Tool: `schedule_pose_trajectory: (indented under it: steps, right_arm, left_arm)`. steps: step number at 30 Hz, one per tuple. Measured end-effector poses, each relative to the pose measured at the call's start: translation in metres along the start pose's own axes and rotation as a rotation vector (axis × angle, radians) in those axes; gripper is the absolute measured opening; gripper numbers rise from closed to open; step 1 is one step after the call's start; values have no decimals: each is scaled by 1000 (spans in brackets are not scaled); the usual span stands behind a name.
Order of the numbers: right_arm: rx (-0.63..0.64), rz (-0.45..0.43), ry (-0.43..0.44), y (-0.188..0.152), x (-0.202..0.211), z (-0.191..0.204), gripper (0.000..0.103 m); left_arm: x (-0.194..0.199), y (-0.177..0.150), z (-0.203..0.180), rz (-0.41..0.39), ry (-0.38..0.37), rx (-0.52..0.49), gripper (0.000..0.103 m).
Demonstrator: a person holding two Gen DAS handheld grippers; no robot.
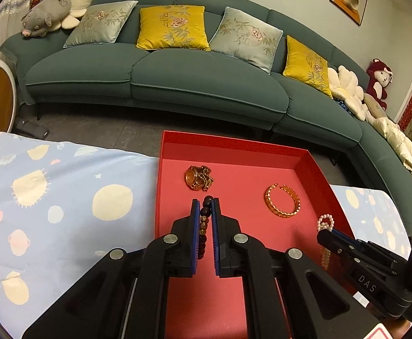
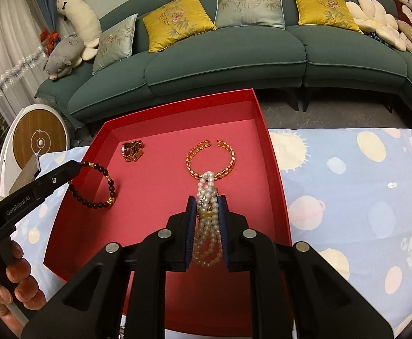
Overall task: Organize jewelry
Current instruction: 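Lift both bracelets and carry them over the red box, then open both tools to drop the bracelets into the red box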
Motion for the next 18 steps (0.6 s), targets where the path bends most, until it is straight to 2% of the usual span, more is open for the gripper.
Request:
schedule_pose_trajectory:
  steps: [2,3,4,6,7,9,12,14,16,18]
  right_arm:
    - [-10,-27,-11,2,5,-1,18]
    - [-18,-43,-17,5,8,-2,22]
    - [-30,-61,-21,9,15,-4,31]
    - [-57,-106,-20,19,34,-7,39]
    - [-65,-126,-12,23,46,-7,39]
    - [-68,-159,-4,32,76,-8,43]
    - [-38,-211,-9,36,125,-9,56]
    - [2,-245,-38,30,157,-10,57]
    - [9,-285,-60,22,185,-13,61]
    - [-7,-302,-46,2,207,-21,66]
  left_arm:
    - [4,2,2,-18,-4,14,12]
    - [6,4,3,-21,1,23,20]
    - [10,6,4,-29,4,33,31]
    - [24,12,5,-64,10,60,38]
    - [32,16,4,-76,5,76,42]
    - [51,24,1,-101,-25,116,43]
    - [88,35,-14,-136,-72,127,45]
    - [114,39,-27,-157,-74,98,46]
    - [143,35,-41,-172,-84,62,56]
    - [169,21,-50,-192,-78,37,63]
Point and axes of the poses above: each gripper's, at about its wrist camera, not at the fingertips, and x roughly against the way its jaws point, z to its left, y to its top, the point moved 4 cm from there along -x, roughly the way its jaws point, and after that the axes turned 13 degrees about -y, right-handed, at the moved point
